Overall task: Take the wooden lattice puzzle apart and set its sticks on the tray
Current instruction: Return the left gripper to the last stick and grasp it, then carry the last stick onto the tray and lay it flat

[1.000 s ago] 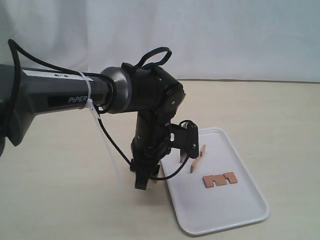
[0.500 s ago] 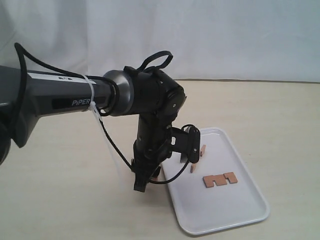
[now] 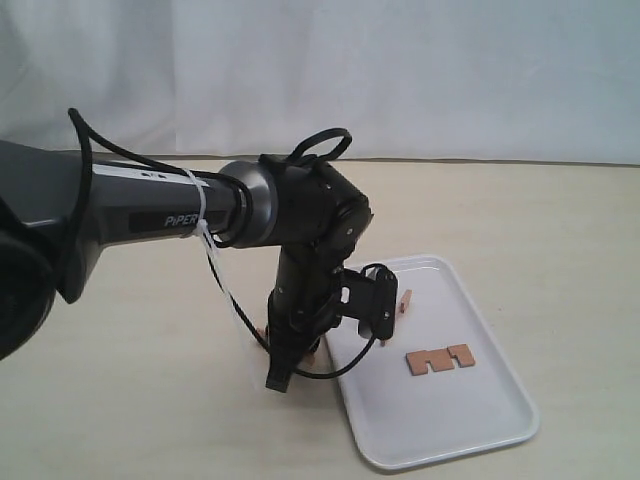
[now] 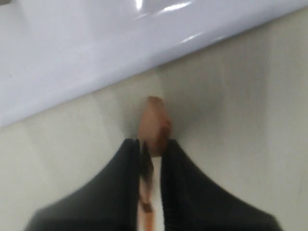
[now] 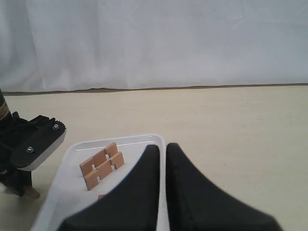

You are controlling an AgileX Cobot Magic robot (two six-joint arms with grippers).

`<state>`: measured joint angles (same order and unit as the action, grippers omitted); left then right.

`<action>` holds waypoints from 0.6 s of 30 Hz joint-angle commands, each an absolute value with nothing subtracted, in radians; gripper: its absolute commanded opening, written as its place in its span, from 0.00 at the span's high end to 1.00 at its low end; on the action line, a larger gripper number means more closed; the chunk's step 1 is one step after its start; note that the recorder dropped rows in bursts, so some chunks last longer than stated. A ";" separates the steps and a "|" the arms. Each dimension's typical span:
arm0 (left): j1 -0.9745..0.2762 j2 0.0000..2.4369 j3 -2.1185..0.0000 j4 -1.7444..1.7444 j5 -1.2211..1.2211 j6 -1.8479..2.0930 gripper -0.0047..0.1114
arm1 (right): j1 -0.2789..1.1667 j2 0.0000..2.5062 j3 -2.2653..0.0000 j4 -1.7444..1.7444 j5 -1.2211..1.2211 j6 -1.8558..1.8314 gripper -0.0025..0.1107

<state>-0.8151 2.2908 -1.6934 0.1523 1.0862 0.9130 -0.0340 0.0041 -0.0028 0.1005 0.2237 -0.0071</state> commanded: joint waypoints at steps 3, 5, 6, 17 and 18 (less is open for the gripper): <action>-0.815 2.275 -1.699 0.163 1.108 0.912 0.96 | -0.033 0.000 0.000 0.093 0.226 -0.015 0.94; -0.818 2.251 -1.699 0.163 1.128 0.897 0.96 | -0.033 0.000 0.000 0.093 0.226 -0.015 0.94; -0.822 2.234 -1.699 0.163 1.137 0.884 0.96 | -0.033 0.000 0.000 0.093 0.226 -0.015 0.94; -0.937 2.083 -1.699 -0.089 0.913 0.752 0.96 | -0.033 0.000 0.000 0.093 0.226 -0.015 0.94; -0.953 2.088 -1.699 -0.089 0.870 0.696 0.96 | -0.033 0.000 0.000 0.093 0.226 -0.015 0.94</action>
<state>-0.9138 2.0857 -1.6934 -0.0525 0.9759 0.8111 -0.0340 0.0041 -0.0028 0.1005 0.2237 -0.0071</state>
